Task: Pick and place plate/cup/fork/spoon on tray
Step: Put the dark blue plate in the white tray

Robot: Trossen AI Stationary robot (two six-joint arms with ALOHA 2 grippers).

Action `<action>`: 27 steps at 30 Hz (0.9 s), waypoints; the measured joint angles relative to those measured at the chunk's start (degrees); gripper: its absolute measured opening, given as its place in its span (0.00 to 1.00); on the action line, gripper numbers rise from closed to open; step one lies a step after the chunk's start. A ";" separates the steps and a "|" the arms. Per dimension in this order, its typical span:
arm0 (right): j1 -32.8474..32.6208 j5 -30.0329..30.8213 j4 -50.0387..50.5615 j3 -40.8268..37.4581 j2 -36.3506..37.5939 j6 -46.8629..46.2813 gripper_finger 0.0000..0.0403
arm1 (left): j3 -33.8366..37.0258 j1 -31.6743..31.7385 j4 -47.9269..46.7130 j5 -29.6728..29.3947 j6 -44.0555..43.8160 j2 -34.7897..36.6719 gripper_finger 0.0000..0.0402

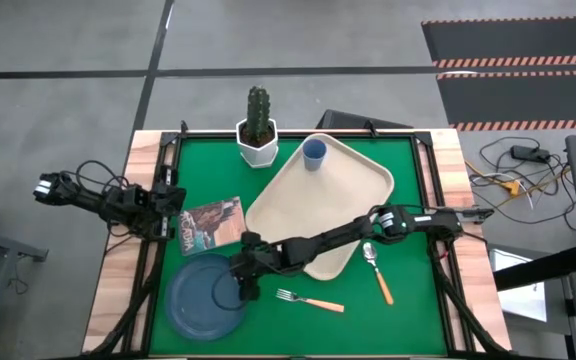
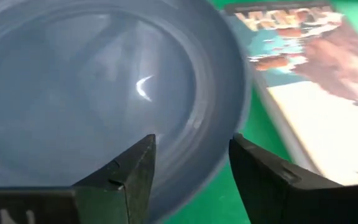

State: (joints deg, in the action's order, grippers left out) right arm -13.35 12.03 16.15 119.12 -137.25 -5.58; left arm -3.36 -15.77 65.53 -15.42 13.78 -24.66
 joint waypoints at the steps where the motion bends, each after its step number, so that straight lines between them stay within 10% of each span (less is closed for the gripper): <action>1: -0.01 1.06 0.09 0.04 0.00 -0.13 0.48 | 0.00 0.00 0.07 -0.02 0.00 -0.04 0.00; 16: 0.27 -1.59 -1.40 -3.87 0.04 -9.68 0.47 | 0.00 0.00 0.00 -0.02 0.00 -0.05 0.00; 27: 0.45 -3.50 -5.12 -6.24 0.11 -14.43 0.21 | 0.00 0.01 -0.02 -0.02 0.00 -0.05 0.00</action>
State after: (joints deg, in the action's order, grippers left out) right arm -12.91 8.54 11.04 112.88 -137.14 -20.01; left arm -3.36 -15.76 65.52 -15.44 13.78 -24.71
